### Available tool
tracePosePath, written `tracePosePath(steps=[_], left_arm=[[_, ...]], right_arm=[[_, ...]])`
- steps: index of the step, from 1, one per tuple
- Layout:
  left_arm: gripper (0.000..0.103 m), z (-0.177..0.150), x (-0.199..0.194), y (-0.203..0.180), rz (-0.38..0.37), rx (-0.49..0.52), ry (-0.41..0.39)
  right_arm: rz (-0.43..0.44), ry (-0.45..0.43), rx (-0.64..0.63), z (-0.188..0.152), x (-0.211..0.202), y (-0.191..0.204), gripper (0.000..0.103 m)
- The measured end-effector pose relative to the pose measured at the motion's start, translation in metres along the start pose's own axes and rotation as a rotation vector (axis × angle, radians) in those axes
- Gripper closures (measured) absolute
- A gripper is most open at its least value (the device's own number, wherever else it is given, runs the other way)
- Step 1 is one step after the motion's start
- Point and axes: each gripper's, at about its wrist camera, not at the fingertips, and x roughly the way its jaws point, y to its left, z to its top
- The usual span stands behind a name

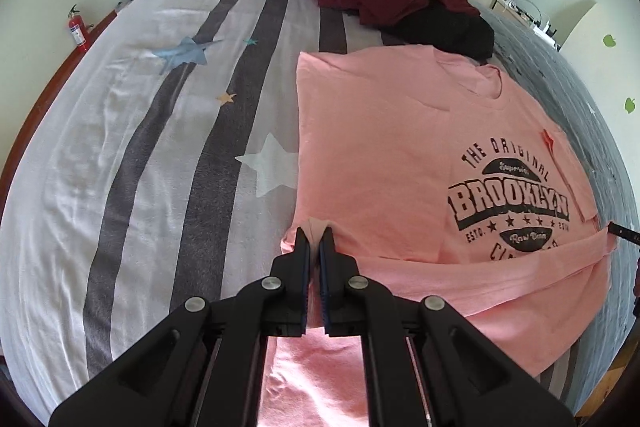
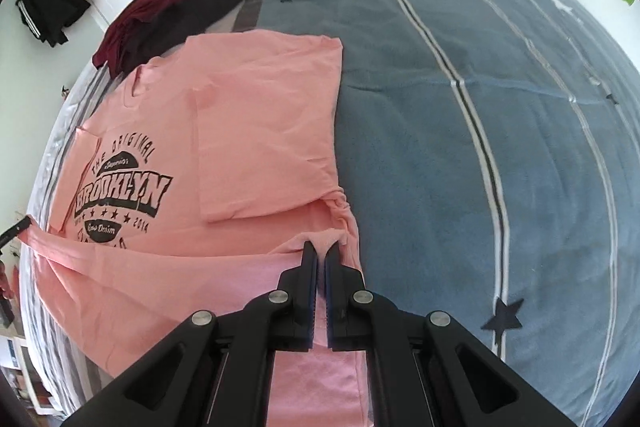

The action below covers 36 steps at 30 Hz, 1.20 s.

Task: Fold clothes
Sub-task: 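Lift the hem with both grippers, fold it toward the collar, open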

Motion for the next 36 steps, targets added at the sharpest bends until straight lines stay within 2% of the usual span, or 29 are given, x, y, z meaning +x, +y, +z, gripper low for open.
tracePosePath(steps=[4, 9, 16, 23, 26, 29, 31, 32, 34, 35, 36], left_arm=[[0.100, -0.001, 0.006, 0.005, 0.002, 0.003, 0.011], [0.100, 0.002, 0.007, 0.010, -0.016, -0.011, 0.003], [0.100, 0.010, 0.022, 0.009, -0.015, 0.006, 0.021], [0.100, 0.014, 0.022, 0.011, -0.011, -0.005, 0.015], [0.098, 0.014, 0.031, 0.012, -0.007, -0.020, 0.037], [0.089, 0.015, 0.042, 0.015, 0.017, -0.053, 0.073], [0.086, 0.015, 0.037, 0.019, 0.009, -0.085, 0.058], [0.083, 0.014, 0.029, 0.020, -0.009, -0.097, 0.021], [0.059, 0.009, 0.011, 0.023, -0.016, -0.108, -0.044], [0.039, 0.004, 0.004, 0.024, -0.024, -0.115, -0.063], [0.035, 0.000, -0.003, 0.025, -0.034, -0.122, -0.082]], right_arm=[[0.010, 0.027, 0.012, -0.003, 0.012, -0.008, 0.100], [0.023, -0.002, 0.026, -0.007, 0.006, -0.012, 0.100], [0.023, 0.011, 0.038, 0.011, 0.020, -0.010, 0.100], [0.039, -0.028, 0.041, 0.023, 0.011, -0.011, 0.100], [0.033, 0.000, 0.048, 0.024, 0.020, -0.012, 0.099], [0.020, 0.043, 0.048, 0.024, 0.035, -0.012, 0.094], [0.008, 0.051, 0.062, 0.025, 0.036, -0.015, 0.081], [0.004, 0.040, 0.070, 0.024, 0.033, -0.017, 0.076], [0.010, 0.010, 0.089, 0.018, 0.023, -0.021, 0.055], [0.004, -0.003, 0.089, 0.014, 0.017, -0.021, 0.051], [-0.002, -0.012, 0.079, 0.008, 0.012, -0.020, 0.048]])
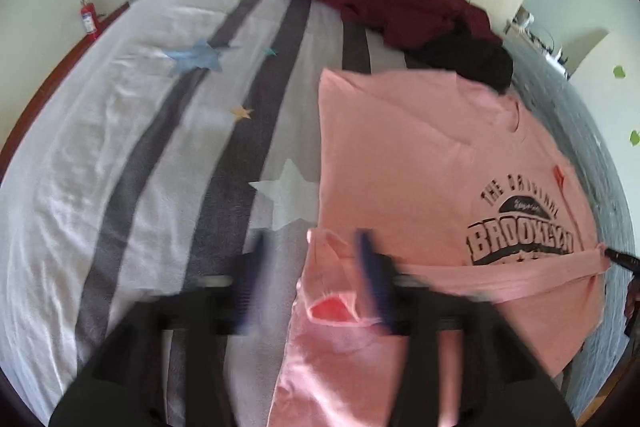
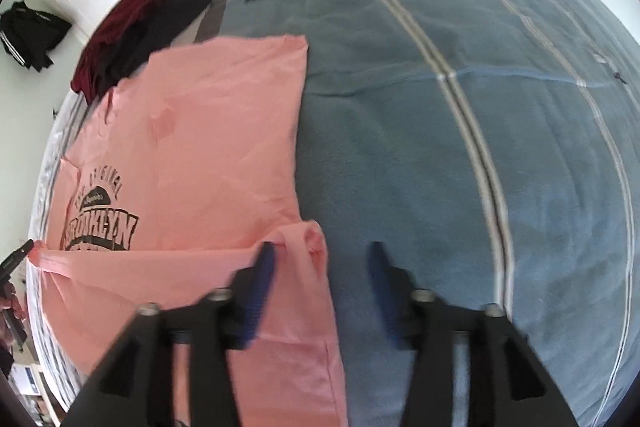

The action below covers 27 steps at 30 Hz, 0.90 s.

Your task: Fold clothes

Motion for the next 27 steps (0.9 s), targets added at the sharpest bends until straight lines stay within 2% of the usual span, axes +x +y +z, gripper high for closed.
tracePosePath(steps=[3, 8, 10, 12, 16, 18, 21, 27], left_arm=[[0.034, -0.015, -0.017, -0.001, 0.011, 0.035, -0.018], [0.034, -0.044, -0.020, -0.021, -0.011, 0.158, 0.023], [0.034, -0.050, -0.013, -0.027, -0.021, 0.175, 0.051], [0.034, -0.050, -0.004, -0.024, -0.028, 0.132, 0.070], [0.037, -0.044, 0.015, -0.023, -0.027, 0.095, 0.123], [0.051, -0.041, 0.023, -0.027, -0.018, 0.113, 0.134], [0.058, -0.031, 0.033, -0.033, -0.020, 0.137, 0.141], [0.058, 0.021, 0.040, -0.039, -0.004, 0.119, 0.053]], right_arm=[[-0.016, -0.031, -0.060, -0.020, -0.014, 0.006, 0.048], [-0.033, -0.037, -0.230, -0.058, -0.019, 0.038, 0.049], [-0.064, -0.018, -0.297, -0.068, -0.011, 0.051, 0.050], [-0.060, 0.002, -0.291, -0.072, -0.002, 0.052, 0.050], [-0.043, 0.013, -0.231, -0.062, 0.009, 0.049, 0.050], [-0.054, 0.021, -0.249, -0.058, 0.014, 0.053, 0.050], [-0.057, 0.013, -0.270, -0.046, 0.018, 0.058, 0.050], [-0.049, -0.029, -0.281, -0.005, 0.019, 0.066, 0.050]])
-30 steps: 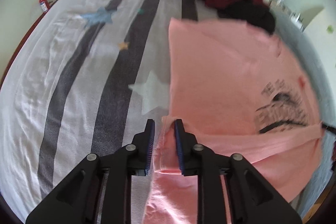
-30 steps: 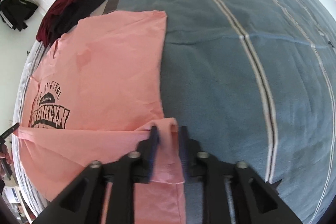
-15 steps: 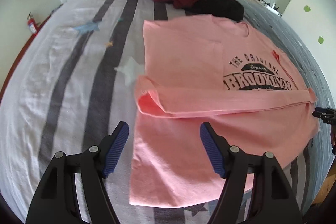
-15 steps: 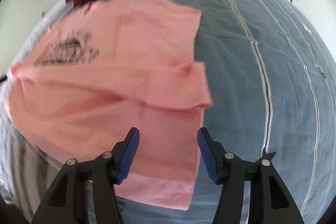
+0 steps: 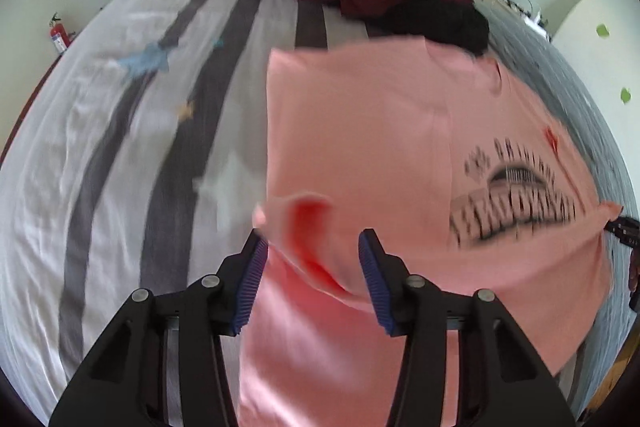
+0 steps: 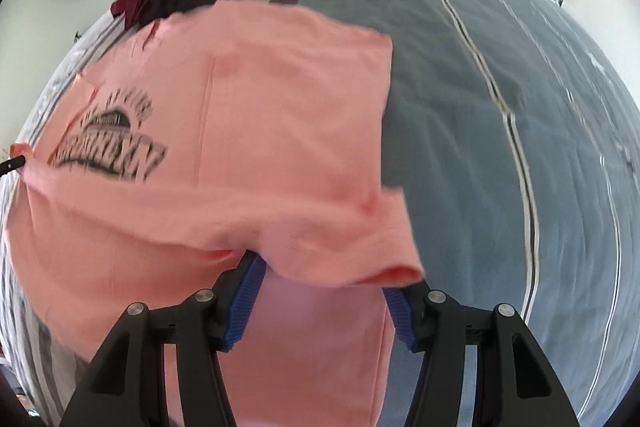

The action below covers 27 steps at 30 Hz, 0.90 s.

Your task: Fold clothes

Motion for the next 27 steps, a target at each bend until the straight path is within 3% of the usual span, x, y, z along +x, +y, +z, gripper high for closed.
tracePosePath(steps=[5, 10, 21, 24, 27], left_arm=[[0.058, 0.035, 0.008, 0.003, 0.048, 0.021, -0.053], [0.058, 0.043, 0.003, 0.011, 0.067, 0.002, -0.067], [0.058, -0.044, -0.019, -0.003, 0.043, 0.108, 0.020], [0.058, -0.049, -0.025, -0.005, 0.025, 0.077, -0.017], [0.058, -0.049, -0.014, -0.016, 0.008, 0.100, 0.025]], right_arm=[[-0.005, -0.042, 0.066, 0.044, 0.003, -0.015, 0.050], [-0.030, -0.044, 0.095, 0.056, 0.005, -0.026, 0.050], [0.027, -0.017, -0.081, -0.007, -0.007, 0.012, 0.050], [0.027, 0.006, -0.143, -0.018, 0.004, 0.030, 0.050], [0.037, 0.022, -0.156, -0.015, 0.013, 0.042, 0.050]])
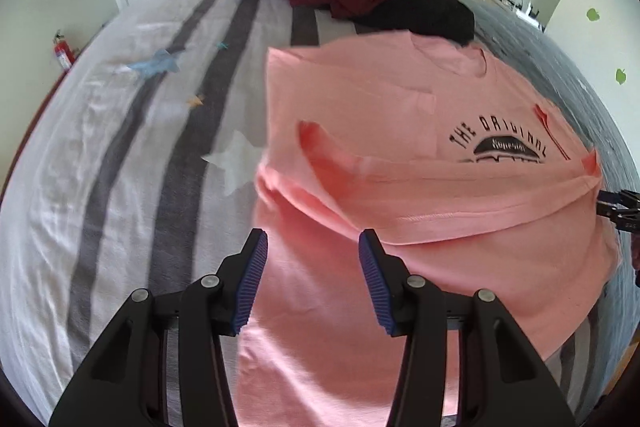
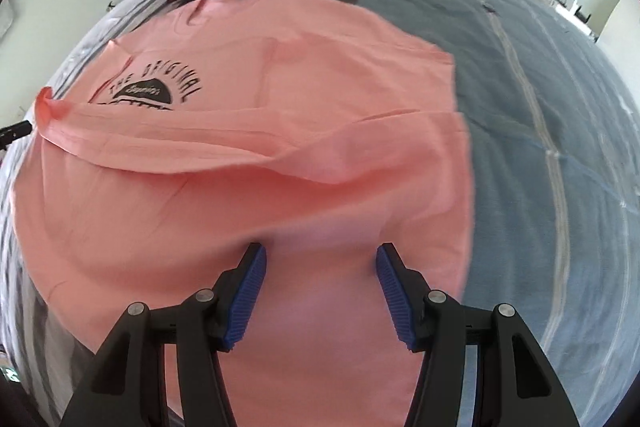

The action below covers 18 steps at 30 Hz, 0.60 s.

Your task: Fold clothes

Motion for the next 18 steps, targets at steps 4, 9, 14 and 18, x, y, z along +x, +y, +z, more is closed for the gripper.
tracePosePath(steps=[4, 9, 14, 18], left_arm=[[0.058, 0.013, 0.021, -0.016, 0.031, 0.060, 0.013], [0.058, 0.047, 0.036, -0.005, 0.052, -0.013, -0.017], [0.058, 0.066, 0.060, 0.014, 0.114, -0.025, 0.012], [0.058, 0.078, 0.062, 0.036, 0.151, -0.083, -0.006]], right_arm=[[-0.021, 0.001, -0.016, 0.011, 0.011, 0.006, 0.050], [-0.014, -0.039, 0.041, 0.027, 0.005, -0.003, 0.050], [-0.049, -0.045, 0.141, 0.042, 0.009, -0.031, 0.050], [-0.065, -0.039, 0.242, 0.056, 0.021, -0.061, 0.051]])
